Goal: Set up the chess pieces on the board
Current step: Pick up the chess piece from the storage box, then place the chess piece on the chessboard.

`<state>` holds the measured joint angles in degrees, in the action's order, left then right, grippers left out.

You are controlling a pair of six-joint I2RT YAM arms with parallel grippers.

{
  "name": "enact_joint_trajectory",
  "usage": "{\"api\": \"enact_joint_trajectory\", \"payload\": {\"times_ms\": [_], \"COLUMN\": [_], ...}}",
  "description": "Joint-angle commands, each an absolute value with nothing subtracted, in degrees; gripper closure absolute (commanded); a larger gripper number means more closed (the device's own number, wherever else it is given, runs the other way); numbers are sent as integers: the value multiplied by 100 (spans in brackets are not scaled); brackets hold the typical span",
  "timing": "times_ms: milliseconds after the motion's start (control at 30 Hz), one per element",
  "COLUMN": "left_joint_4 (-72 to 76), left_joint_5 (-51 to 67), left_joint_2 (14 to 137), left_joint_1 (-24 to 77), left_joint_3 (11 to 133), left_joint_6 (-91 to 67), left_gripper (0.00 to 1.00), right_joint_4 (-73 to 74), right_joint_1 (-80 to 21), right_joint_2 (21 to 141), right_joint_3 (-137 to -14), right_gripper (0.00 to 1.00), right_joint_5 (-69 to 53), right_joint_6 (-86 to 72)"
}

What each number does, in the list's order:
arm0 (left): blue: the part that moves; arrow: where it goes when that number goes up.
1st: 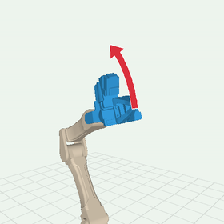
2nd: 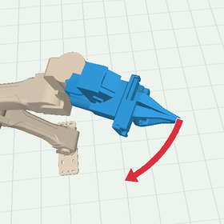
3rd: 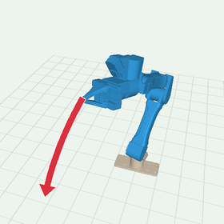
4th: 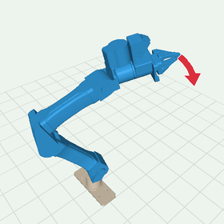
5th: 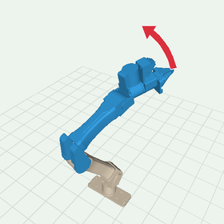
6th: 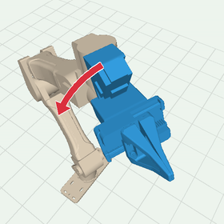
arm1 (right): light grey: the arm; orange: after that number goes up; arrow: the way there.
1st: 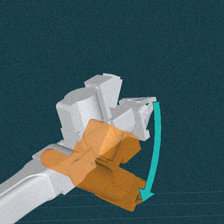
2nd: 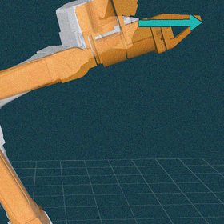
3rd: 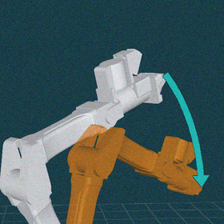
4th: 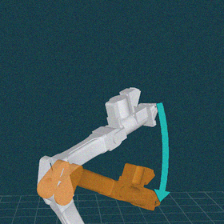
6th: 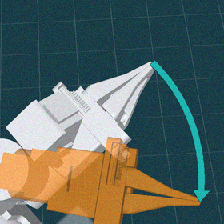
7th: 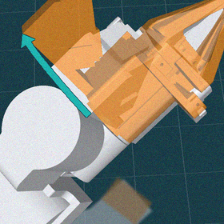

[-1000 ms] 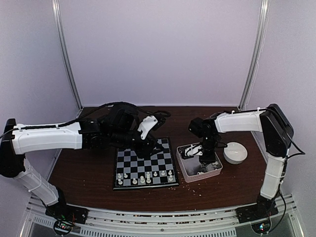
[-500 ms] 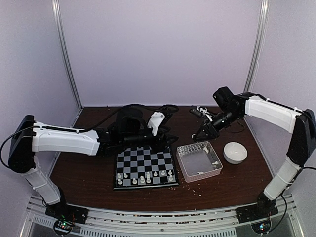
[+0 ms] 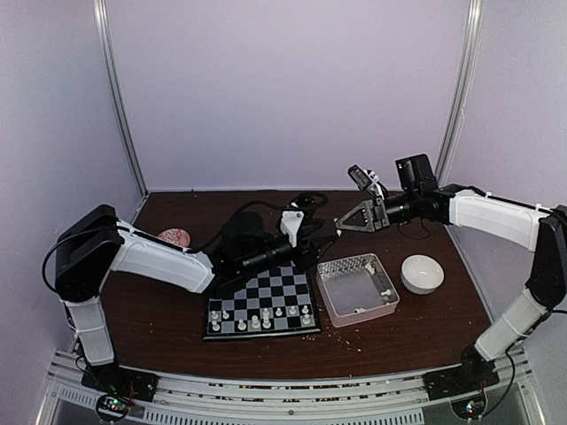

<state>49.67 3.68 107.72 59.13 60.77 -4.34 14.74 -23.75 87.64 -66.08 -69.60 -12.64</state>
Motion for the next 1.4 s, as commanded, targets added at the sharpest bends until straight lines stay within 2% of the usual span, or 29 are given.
{"api": "enact_joint_trajectory", "payload": {"times_ms": [0, 167, 467, 800, 1133, 1200, 1367], "left_joint_4": [5765, 5655, 5614, 5634, 5568, 5547, 5355], "left_joint_5": [336, 21, -518, -355, -202, -179, -217], "left_joint_2": [10849, 10983, 11109, 11074, 11016, 10971, 10741], "left_joint_1": [5989, 6037, 6056, 6064, 6066, 6066, 6056], "left_joint_3": [6197, 6421, 6738, 6764, 6769, 6715, 6485], "left_joint_6": [-378, -373, -326, -354, -349, -383, -368], "left_gripper": [51, 51, 54, 70, 92, 95, 98], "right_joint_4": [89, -712, -732, -614, -462, -332, 874], "right_joint_1": [-2321, -2320, -2320, -2320, -2316, -2320, -2282], "right_joint_2": [8535, 8505, 8438, 8436, 8409, 8368, 8154], "right_joint_3": [-6542, -6329, -6248, -6177, -6116, -6144, -6384], "right_gripper": [87, 87, 86, 84, 80, 77, 60], "right_joint_5": [-7190, -7187, -7147, -7039, -6932, -6896, -6681], "right_joint_6": [-2453, -3117, -3114, -2902, -2754, -2602, -1590]}}
